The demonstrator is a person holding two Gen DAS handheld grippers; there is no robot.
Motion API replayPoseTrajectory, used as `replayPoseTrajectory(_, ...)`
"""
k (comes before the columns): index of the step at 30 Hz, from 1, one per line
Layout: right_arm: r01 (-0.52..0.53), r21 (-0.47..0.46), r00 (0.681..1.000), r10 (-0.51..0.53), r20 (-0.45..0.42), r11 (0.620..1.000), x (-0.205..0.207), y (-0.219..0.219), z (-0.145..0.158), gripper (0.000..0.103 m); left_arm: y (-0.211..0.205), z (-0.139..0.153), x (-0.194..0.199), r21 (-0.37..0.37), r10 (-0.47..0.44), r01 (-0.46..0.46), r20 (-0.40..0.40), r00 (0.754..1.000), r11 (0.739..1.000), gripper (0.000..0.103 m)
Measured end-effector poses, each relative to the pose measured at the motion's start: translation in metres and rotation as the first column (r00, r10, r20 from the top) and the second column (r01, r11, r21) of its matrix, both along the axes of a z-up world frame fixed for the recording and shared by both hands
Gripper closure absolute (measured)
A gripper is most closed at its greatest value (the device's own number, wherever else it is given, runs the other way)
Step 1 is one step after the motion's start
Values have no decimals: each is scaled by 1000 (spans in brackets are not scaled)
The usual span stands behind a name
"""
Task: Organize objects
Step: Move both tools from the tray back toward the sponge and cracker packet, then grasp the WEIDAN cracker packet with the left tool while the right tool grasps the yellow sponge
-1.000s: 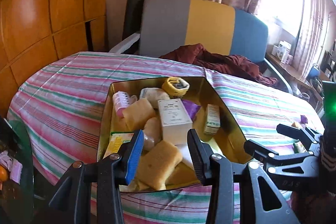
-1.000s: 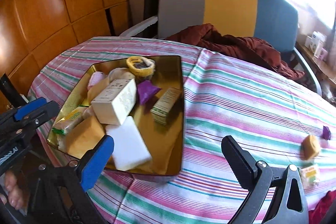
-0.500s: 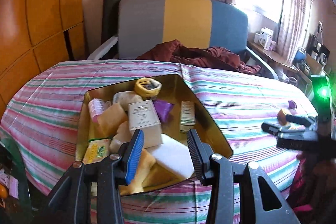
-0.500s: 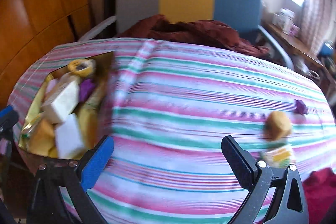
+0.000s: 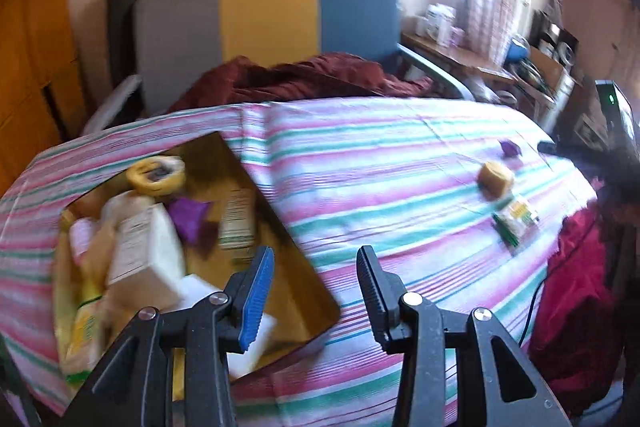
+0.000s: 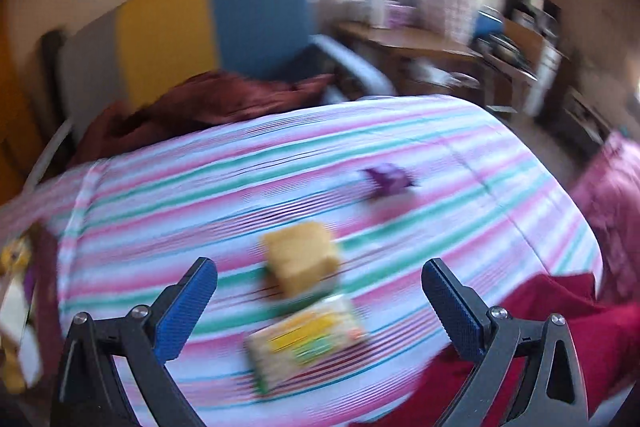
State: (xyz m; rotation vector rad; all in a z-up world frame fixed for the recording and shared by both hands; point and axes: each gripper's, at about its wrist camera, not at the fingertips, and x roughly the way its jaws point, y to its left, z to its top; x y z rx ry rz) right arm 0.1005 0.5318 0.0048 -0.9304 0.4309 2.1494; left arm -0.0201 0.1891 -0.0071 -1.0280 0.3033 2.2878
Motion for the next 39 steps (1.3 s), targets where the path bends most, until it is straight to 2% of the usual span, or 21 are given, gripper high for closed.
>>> replayPoseTrajectory(2,92,-31,995,-93,-31,995,15,20,-8,0,19,-6,2,-15,-53,54,12,999,998,60)
replayPoseTrajectory(5,170,-104,983,-177,-58,980,28,38,-18,0,50,-14,4,-19,-138,139,20,990,990,60)
replayPoseTrajectory(9,209,-146,970,-224,-95,967,37,50,-18,0,97,-28,9,-18,-294,295,47,955,955,60)
replayPoseTrajectory(12,194,-195,971,-216,-99,961,36,51,-23,0,134,-41,17,-39,-400,403,69,914,914,60)
replayPoseTrajectory(16,166,-206,975,-192,-111,964,34,50,-24,0,184,-49,32,-29,-551,555,87,830,832,58)
replayPoseTrajectory(18,164,-220,974,-193,-116,962,33,50,-25,0,202,-52,37,-31,-588,593,95,803,805,57)
replayPoseTrajectory(22,176,-251,967,-214,-135,952,40,55,-27,0,239,-57,52,-38,-678,684,96,729,729,54)
replayPoseTrajectory(25,184,-289,963,-231,-137,939,44,61,-32,0,259,-65,59,-38,-712,718,110,694,695,54)
replayPoseTrajectory(28,181,-320,960,-238,-147,930,46,65,-35,0,278,-75,63,-74,-720,728,113,685,682,54)
replayPoseTrajectory(32,181,-329,960,-239,-146,927,45,67,-37,0,296,-87,63,-87,-717,729,132,684,679,54)
replayPoseTrajectory(36,187,-332,961,-243,-134,924,44,67,-40,0,306,-94,65,-85,-694,707,141,706,702,54)
replayPoseTrajectory(39,189,-330,962,-241,-125,925,43,68,-42,0,292,-94,63,-59,-670,681,137,730,730,57)
